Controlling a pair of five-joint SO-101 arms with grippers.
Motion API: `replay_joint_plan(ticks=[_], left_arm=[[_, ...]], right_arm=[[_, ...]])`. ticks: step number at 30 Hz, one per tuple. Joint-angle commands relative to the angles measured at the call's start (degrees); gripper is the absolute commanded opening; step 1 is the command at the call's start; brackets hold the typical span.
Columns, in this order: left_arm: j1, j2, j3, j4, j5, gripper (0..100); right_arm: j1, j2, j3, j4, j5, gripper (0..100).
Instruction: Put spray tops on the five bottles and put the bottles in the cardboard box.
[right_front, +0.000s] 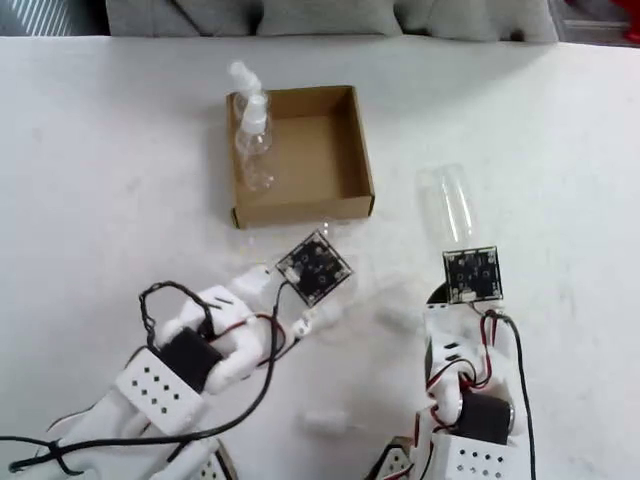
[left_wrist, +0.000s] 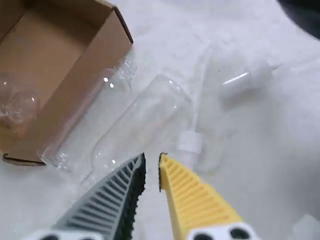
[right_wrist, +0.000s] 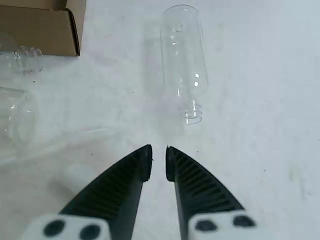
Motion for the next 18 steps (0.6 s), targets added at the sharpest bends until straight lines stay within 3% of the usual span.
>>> replay_joint_plan(ticks=[1,7,12,18], left_arm=[[1.36,2.95,-9.14,-1.05,2.37,7],[1.80,18.07,-21.27,-3.52,17.85,7],[4.79,28.00,-22.33,-16.53,27.87,7],[7.60,40.57,-18.46,-36.84,32.00,7]], right_arm=[[0.40,-0.22,-0.35,0.31,0.70,3.4],[0.40,-0.22,-0.35,0.31,0.70,3.4],[0.57,-0.22,-0.35,0.31,0.70,3.4],[0.48,-0.22,-0.35,0.31,0.70,3.5]])
